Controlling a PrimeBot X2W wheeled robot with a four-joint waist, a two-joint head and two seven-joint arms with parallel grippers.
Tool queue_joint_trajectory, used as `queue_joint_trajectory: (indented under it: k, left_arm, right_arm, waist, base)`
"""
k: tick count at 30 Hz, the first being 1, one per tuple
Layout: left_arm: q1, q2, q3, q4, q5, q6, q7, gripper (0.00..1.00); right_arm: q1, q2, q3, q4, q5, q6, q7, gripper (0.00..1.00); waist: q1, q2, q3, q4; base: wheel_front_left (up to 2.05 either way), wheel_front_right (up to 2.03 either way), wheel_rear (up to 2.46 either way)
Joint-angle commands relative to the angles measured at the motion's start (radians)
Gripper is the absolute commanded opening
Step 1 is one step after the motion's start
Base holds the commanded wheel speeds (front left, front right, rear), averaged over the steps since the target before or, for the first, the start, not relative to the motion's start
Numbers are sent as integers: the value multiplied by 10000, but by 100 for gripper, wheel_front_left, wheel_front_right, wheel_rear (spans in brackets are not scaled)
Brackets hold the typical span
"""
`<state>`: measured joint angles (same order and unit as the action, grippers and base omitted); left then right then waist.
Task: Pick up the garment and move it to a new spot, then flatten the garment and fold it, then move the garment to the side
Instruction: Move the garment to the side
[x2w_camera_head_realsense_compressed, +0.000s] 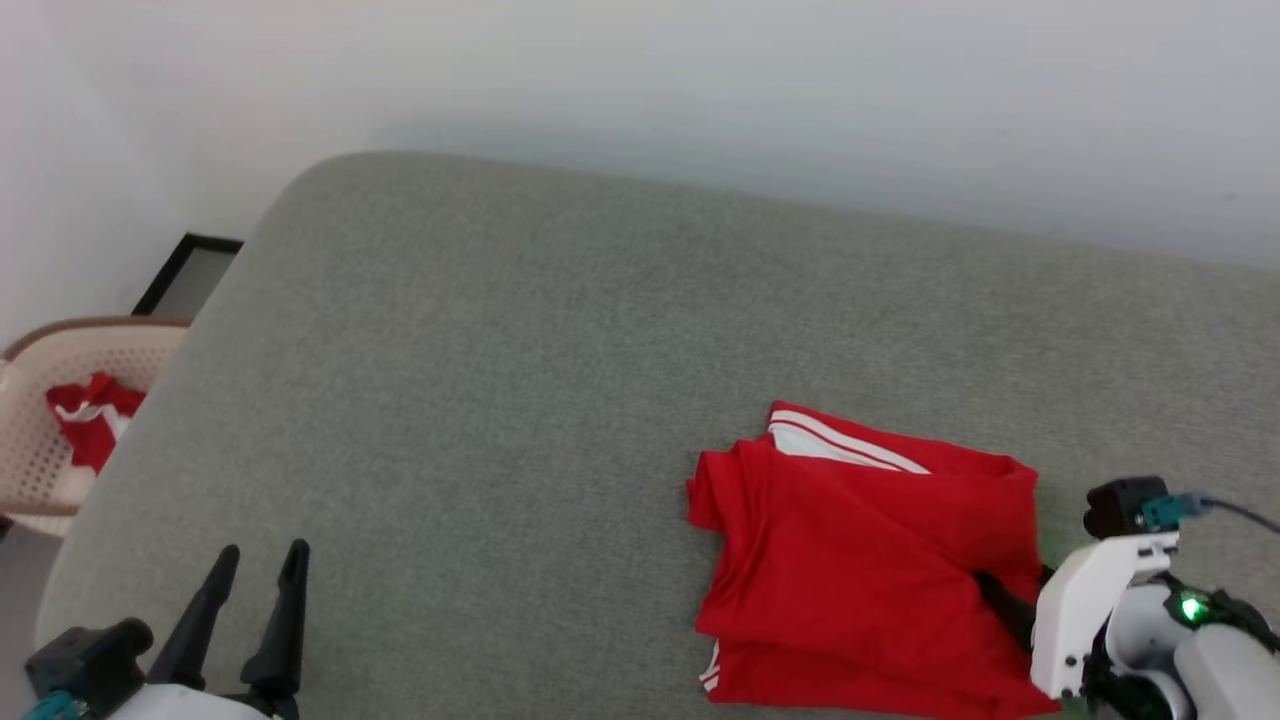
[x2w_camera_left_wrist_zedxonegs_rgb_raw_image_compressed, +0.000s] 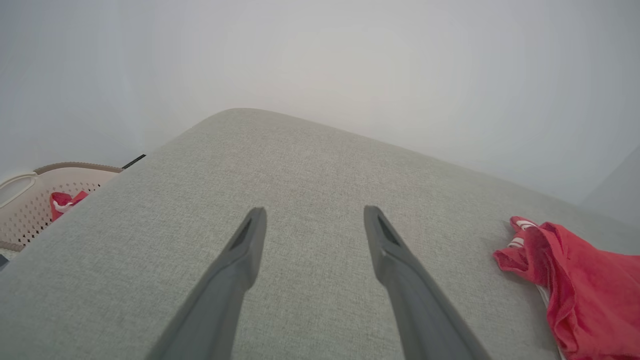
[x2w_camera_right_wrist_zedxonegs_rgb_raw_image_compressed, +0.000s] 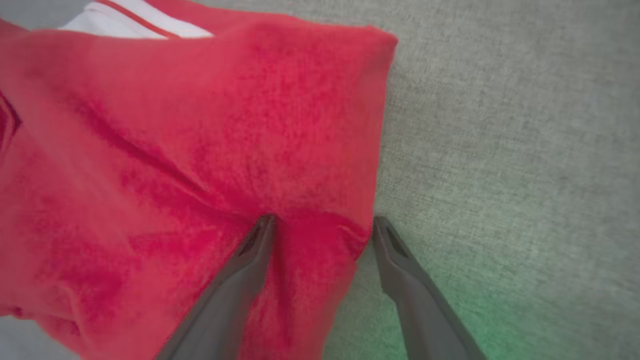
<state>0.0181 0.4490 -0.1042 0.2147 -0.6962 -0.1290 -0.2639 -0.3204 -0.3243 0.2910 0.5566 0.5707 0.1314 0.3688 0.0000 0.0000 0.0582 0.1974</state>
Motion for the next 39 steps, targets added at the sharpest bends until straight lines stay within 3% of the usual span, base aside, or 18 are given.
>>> queue_joint_trajectory:
  k: [1,2,3,4,5,11,20,28,39]
  left_arm:
    - [-114,-13,-36,48,-73,-17,4,100]
    - [-158,-17,-80,72,-98,-17,4,100]
    - [-204,-22,-96,100,-118,-17,3,100]
    - [-246,-27,-124,112,-117,-17,3,100]
    - [-288,-32,-143,122,-137,-17,3,100]
    - [-387,-37,-134,181,-182,-17,3,100]
    - [-633,66,-161,3,-75,-18,2,100]
    - [-1029,260,-466,-212,-49,-18,2,100]
    - [-2225,689,-1613,-305,-66,-18,3,100]
  right_arm:
    - [-108,98,-15,232,47,-17,346,100]
    - [-160,123,23,390,12,-17,657,100]
    - [-178,166,44,526,27,-17,937,91]
    - [-228,197,51,604,28,-17,1127,24]
    - [-274,226,53,682,9,-17,1307,0]
    - [-513,278,40,386,30,-15,1790,0]
    - [-810,-516,-636,-727,-176,-20,2130,0]
    - [-986,-1423,-1495,-1561,-509,-18,2644,0]
    - [-1808,-2667,-2223,-2277,-1561,-18,2978,0]
  waist:
    - [0,0,254,227]
    - [0,0,301,260]
    - [0,0,332,283]
    - [0,0,367,308]
    - [0,0,391,324]
    - [0,0,463,317]
    - [0,0,619,-174]
    - [0,0,922,-1039]
    - [0,0,1759,-2420]
  base:
    - [0,0,0]
    - [0,0,0]
    - [0,0,0]
    - [0,0,0]
    - [0,0,0]
    - [0,0,0]
    - [0,0,0]
    - [0,0,0]
    - [0,0,0]
